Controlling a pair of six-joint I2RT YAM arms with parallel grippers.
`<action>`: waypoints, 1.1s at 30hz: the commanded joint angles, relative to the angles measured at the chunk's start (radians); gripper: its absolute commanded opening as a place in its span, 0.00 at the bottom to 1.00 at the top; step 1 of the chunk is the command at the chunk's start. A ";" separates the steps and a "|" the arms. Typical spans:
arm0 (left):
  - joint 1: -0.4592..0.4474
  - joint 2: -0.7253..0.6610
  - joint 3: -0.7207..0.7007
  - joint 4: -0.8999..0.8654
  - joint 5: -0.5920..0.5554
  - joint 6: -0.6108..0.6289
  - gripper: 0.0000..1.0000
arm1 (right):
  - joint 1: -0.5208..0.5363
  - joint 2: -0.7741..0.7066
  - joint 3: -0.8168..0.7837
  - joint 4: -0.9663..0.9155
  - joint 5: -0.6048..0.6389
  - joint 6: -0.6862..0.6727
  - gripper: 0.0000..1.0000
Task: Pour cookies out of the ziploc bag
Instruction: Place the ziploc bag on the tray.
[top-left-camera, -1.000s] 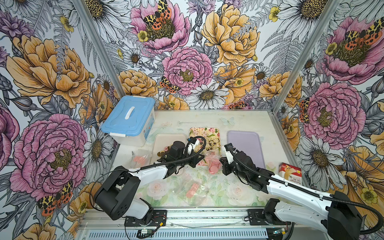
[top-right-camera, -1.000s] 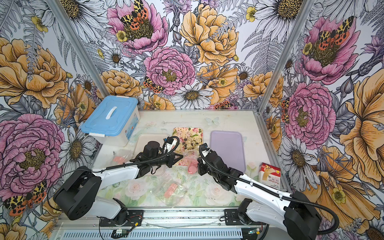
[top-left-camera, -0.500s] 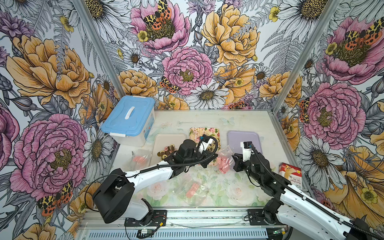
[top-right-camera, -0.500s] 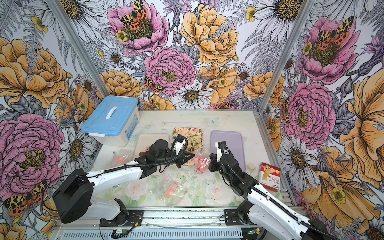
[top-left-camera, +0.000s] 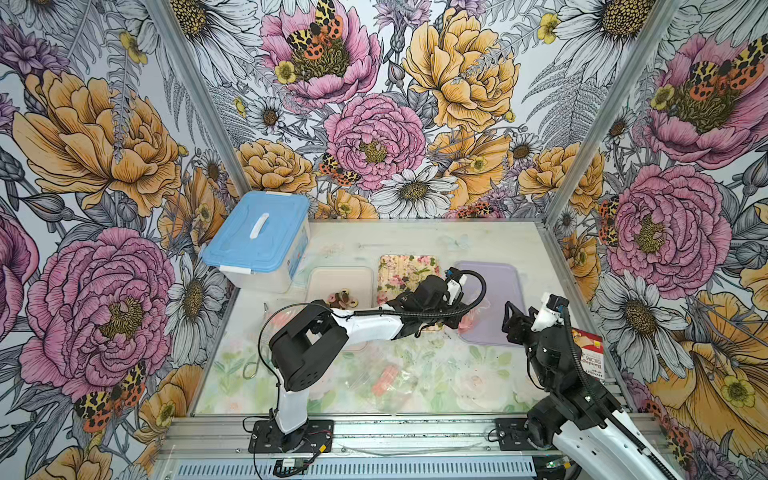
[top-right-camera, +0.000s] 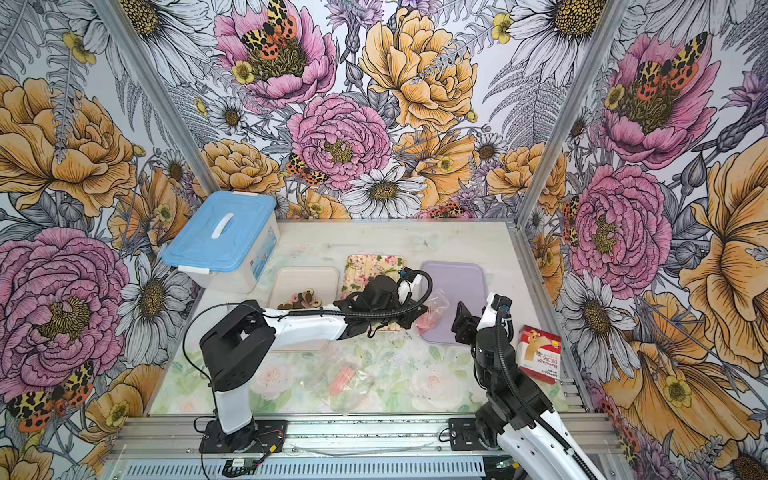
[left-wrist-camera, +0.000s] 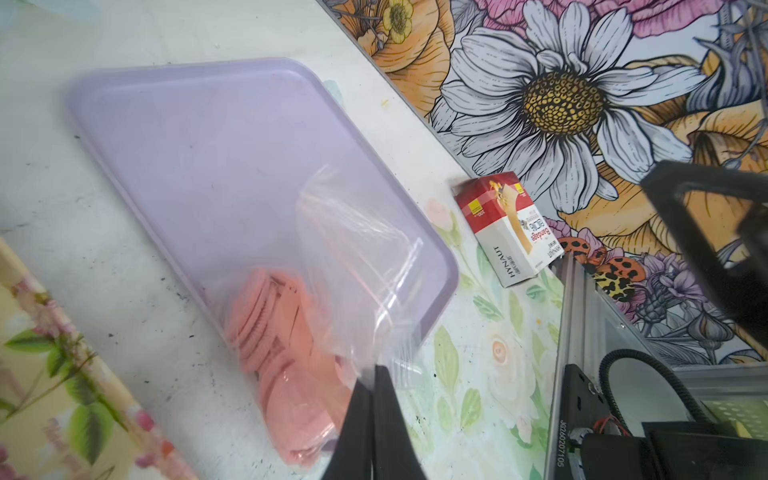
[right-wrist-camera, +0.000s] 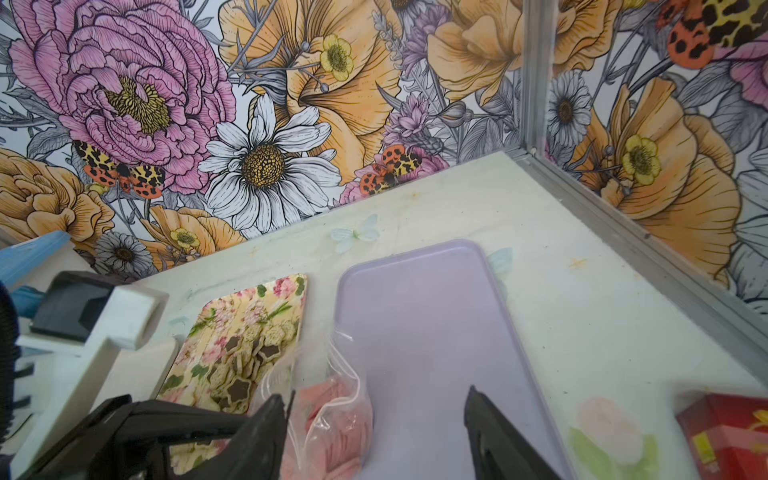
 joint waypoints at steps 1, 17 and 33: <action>-0.006 0.045 0.089 0.023 -0.022 -0.007 0.00 | -0.002 -0.018 0.004 -0.045 0.050 0.013 0.72; 0.026 0.324 0.496 -0.093 0.009 0.046 0.48 | -0.003 0.029 0.022 -0.070 0.072 0.011 0.72; 0.187 -0.014 0.020 -0.182 0.014 0.269 0.47 | -0.006 0.753 0.196 -0.020 -0.171 -0.070 0.60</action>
